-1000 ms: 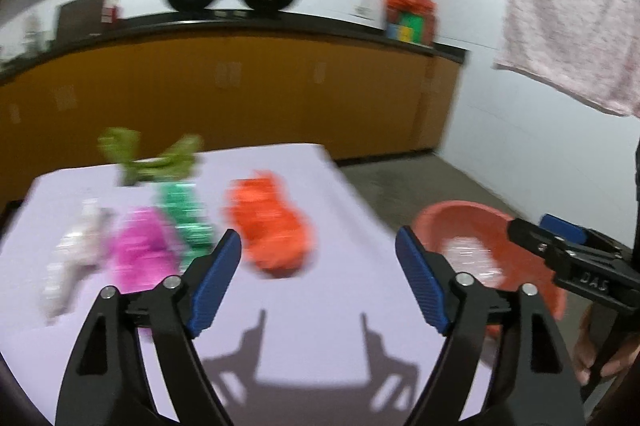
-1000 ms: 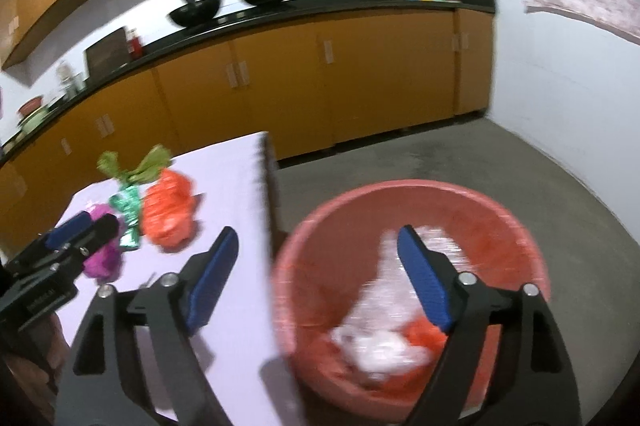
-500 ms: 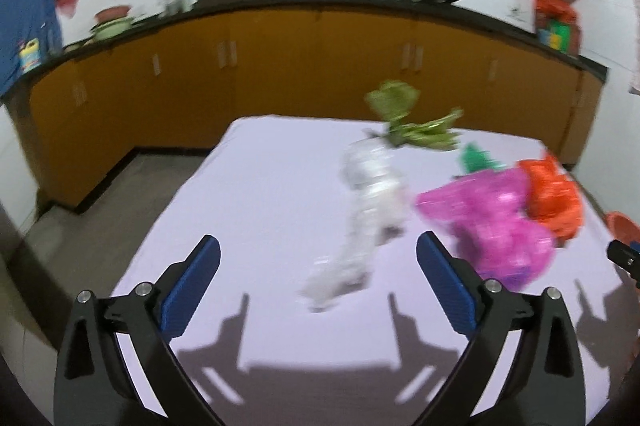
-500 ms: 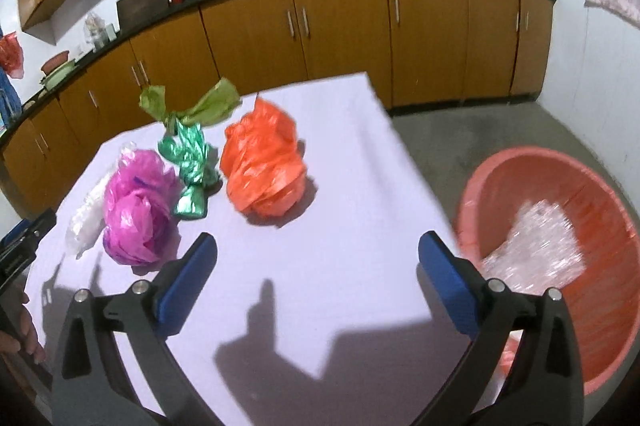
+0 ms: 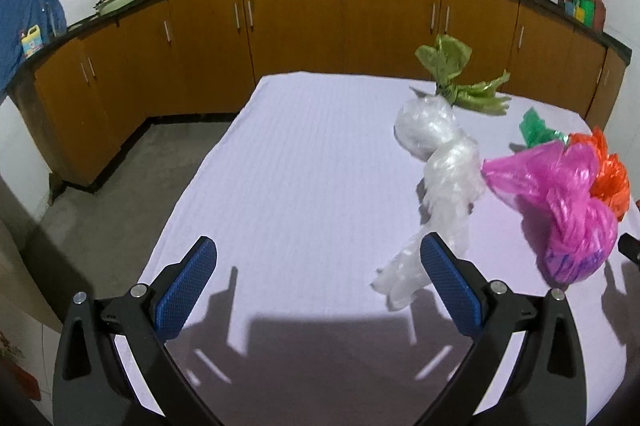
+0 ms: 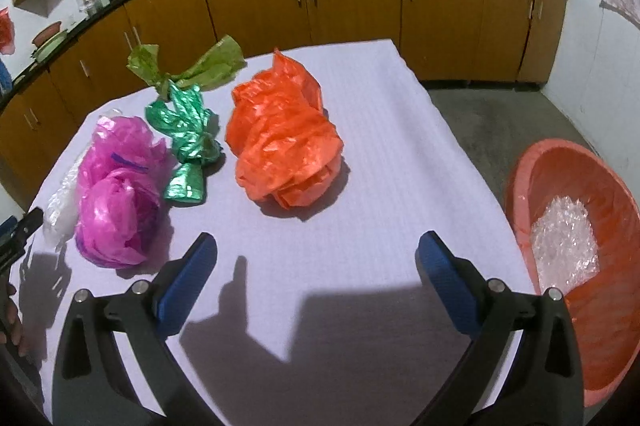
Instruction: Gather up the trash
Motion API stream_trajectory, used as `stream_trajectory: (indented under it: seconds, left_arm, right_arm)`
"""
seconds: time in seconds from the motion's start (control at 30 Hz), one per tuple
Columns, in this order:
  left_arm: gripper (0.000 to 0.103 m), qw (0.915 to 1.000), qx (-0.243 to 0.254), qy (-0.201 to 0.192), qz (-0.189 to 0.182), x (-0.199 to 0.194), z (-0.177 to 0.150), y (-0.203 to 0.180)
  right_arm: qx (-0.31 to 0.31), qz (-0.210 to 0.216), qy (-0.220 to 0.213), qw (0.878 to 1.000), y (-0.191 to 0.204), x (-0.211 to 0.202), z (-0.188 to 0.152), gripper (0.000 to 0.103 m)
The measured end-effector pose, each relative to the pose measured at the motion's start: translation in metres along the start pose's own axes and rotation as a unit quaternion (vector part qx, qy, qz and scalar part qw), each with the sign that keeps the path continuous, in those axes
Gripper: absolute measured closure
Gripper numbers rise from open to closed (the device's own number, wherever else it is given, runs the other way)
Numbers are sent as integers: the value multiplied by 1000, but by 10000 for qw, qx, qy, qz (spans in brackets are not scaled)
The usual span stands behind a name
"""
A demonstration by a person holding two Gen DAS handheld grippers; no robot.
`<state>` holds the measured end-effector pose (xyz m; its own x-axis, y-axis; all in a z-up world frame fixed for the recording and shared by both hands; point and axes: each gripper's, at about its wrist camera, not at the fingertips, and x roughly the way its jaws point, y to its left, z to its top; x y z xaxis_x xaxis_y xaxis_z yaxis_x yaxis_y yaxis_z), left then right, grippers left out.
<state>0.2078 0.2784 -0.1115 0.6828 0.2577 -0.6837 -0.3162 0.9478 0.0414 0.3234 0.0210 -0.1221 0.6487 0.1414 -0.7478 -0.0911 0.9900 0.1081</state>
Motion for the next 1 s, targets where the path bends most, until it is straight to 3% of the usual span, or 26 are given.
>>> stream_trajectory:
  seconds: [0.37, 0.63, 1.0]
  left_arm:
    - [2, 10000, -7, 31, -15, 0, 0, -1]
    - [2, 9993, 102, 346, 11, 9, -3, -4]
    - [2, 9939, -522, 958, 173, 40, 3, 14]
  right_arm:
    - [185, -87, 260, 9995, -7, 11, 1, 4]
    - [-179, -529, 538, 9970, 6, 23, 1, 4]
    - [-3, -692, 537, 9962, 7, 33, 11, 4]
